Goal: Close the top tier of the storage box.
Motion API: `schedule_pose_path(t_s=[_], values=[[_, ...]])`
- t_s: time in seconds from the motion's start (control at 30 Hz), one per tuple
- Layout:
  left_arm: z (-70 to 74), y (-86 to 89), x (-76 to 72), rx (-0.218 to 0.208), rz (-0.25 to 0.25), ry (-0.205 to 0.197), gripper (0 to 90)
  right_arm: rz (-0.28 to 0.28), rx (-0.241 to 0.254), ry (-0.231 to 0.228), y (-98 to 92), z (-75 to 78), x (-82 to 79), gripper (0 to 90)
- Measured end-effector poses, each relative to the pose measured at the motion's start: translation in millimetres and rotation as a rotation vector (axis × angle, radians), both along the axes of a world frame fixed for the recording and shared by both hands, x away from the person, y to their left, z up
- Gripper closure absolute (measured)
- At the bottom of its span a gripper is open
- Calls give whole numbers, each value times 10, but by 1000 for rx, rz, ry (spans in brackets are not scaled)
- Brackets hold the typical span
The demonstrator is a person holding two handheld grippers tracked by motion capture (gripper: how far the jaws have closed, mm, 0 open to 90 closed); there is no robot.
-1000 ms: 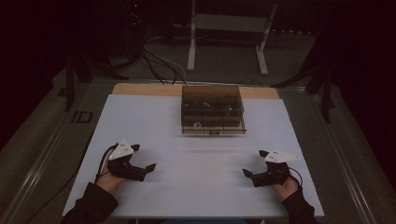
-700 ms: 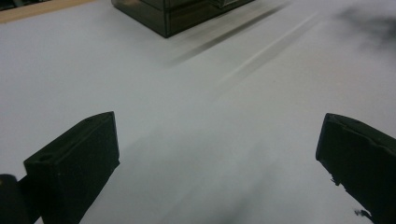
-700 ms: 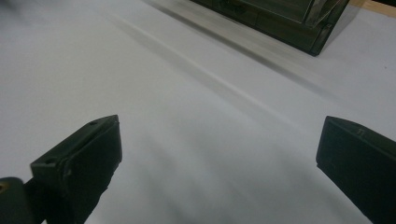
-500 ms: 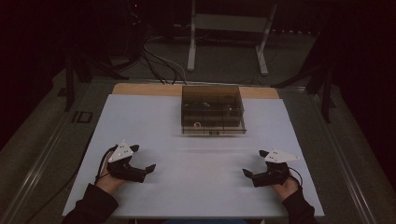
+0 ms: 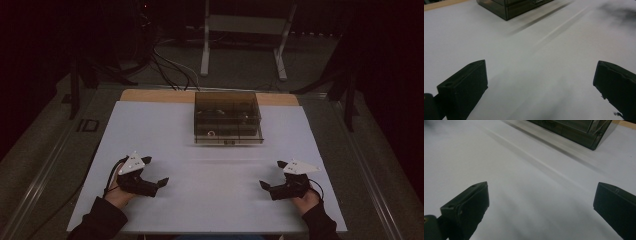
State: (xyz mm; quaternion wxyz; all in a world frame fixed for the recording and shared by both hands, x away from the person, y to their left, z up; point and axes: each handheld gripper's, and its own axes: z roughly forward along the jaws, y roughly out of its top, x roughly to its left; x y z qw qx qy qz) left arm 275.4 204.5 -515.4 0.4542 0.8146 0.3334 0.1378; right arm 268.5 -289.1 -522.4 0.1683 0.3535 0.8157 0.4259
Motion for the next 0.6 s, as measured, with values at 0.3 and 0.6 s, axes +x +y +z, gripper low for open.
schedule_pose_path(t_s=[0.3,0.6], values=[[15,21,0,-33,-5,-9,10,1,-1,-4,9,5,5,4],[13,-4,3,-20,-12,11,10,-6,9,-9,28,56,-10,5]])
